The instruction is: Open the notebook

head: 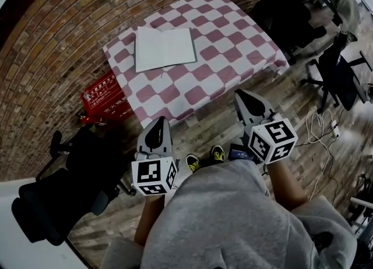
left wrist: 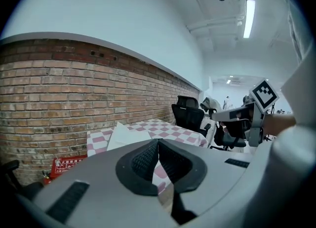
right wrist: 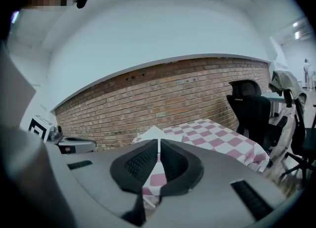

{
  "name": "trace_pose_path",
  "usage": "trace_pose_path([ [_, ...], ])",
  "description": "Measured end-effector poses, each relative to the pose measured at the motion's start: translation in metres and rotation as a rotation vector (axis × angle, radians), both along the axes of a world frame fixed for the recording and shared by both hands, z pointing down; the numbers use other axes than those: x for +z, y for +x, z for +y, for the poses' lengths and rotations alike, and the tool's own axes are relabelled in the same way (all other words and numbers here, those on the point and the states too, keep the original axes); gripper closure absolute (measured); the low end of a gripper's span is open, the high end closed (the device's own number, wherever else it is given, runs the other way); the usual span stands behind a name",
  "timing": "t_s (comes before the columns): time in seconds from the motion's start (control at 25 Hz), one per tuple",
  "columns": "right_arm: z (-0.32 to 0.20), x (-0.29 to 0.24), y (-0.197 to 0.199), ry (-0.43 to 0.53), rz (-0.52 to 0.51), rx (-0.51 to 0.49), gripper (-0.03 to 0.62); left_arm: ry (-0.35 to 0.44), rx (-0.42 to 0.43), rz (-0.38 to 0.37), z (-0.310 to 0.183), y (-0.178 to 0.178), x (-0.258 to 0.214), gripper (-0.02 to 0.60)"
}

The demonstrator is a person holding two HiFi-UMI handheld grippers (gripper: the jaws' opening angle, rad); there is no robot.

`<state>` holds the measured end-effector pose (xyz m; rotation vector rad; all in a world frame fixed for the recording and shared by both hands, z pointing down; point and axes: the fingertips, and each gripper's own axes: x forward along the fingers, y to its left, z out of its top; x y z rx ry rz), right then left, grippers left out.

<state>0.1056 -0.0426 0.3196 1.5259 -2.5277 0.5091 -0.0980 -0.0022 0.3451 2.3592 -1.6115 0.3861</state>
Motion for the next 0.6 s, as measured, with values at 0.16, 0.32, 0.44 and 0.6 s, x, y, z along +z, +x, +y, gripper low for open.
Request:
trace_pose_path([
  [0.16,-0.0026,0.0021,0.0007,-0.003,-0.01,0.001,0.559,-0.001,0.005,-0.006,-0.0022,0.0039,0.0006,0.571],
  [0.32,-0.0047,0.0031,0.0002,-0.006,-0.023,-0.002,0.559,0.001,0.005,-0.007,-0.0037,0.0053,0.0004,0.571],
  [0.44,-0.0074,0.0018,0.0004,-0.002,-0.031,0.0,0.559,-0.001,0.009,-0.012,-0.0048,0.0081,0.0003,0.571],
  [0.6,-0.0086,0.0008,-0.0002,0.0,-0.03,-0.002,0.559,-0.006,0.016,-0.019,-0.0041,0.0108,0.0005,0.571],
])
